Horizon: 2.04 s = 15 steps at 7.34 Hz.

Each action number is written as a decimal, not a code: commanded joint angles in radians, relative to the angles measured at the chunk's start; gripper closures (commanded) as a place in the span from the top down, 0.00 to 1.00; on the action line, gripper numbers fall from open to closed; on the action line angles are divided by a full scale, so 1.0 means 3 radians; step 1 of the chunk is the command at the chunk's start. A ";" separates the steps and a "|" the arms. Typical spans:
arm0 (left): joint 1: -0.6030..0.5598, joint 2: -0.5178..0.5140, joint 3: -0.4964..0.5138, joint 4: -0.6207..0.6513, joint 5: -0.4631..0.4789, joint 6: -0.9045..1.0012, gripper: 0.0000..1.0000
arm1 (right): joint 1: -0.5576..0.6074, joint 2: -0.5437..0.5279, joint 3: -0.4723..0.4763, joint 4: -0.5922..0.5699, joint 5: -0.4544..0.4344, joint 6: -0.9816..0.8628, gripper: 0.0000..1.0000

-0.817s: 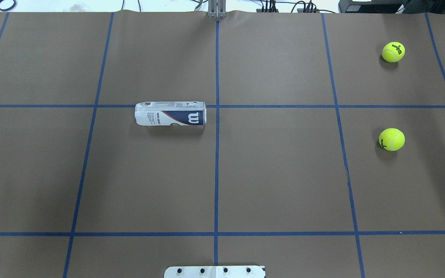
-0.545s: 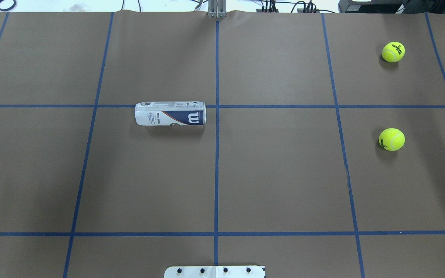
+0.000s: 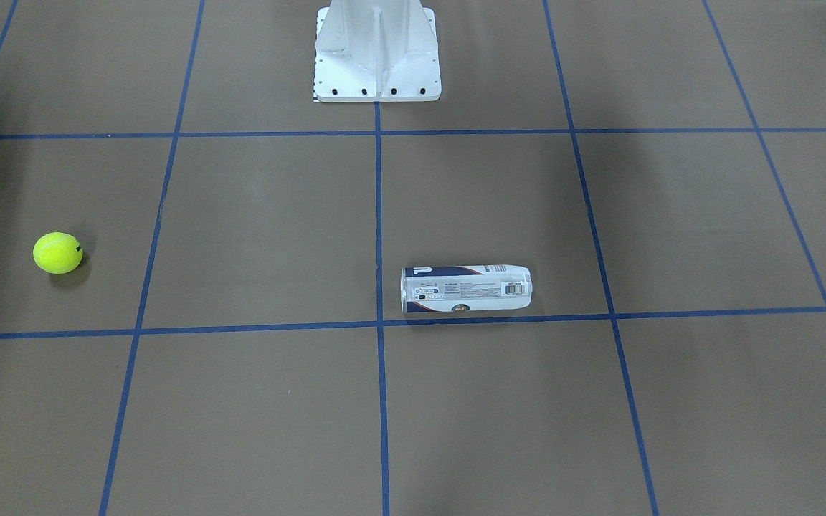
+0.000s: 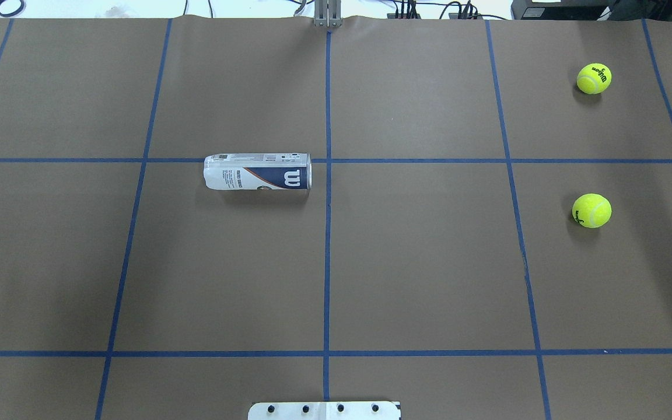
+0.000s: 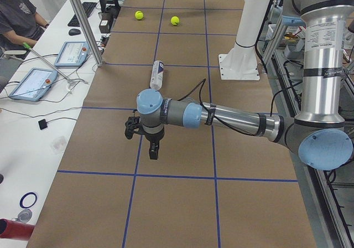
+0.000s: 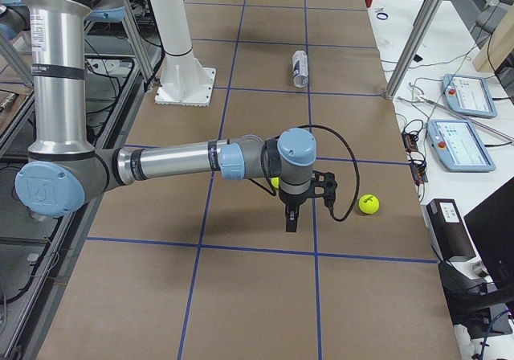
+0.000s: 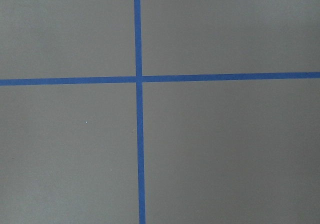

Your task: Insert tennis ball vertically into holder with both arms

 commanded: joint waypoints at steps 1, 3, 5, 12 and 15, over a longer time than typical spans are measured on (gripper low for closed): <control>0.0002 0.0001 0.0002 -0.0034 -0.0011 -0.0022 1.00 | 0.0000 0.0017 -0.0002 0.0000 0.0002 0.0000 0.99; 0.0023 0.0016 -0.0014 -0.0157 -0.0027 -0.0038 1.00 | 0.0000 0.0017 0.0003 0.0000 -0.0003 0.0000 0.99; 0.0216 -0.0014 -0.0034 -0.0208 -0.0032 -0.0017 1.00 | 0.0000 0.0017 0.0008 0.0000 0.0002 0.0005 0.99; 0.1355 -0.0897 -0.0223 -0.0975 0.0009 -0.0246 1.00 | 0.0000 0.0022 0.0013 0.0000 0.0007 0.0010 0.99; 0.1830 -0.1557 -0.0203 -0.0726 0.0090 -0.0268 0.99 | 0.0000 0.0017 0.0008 0.0000 0.0007 0.0010 0.99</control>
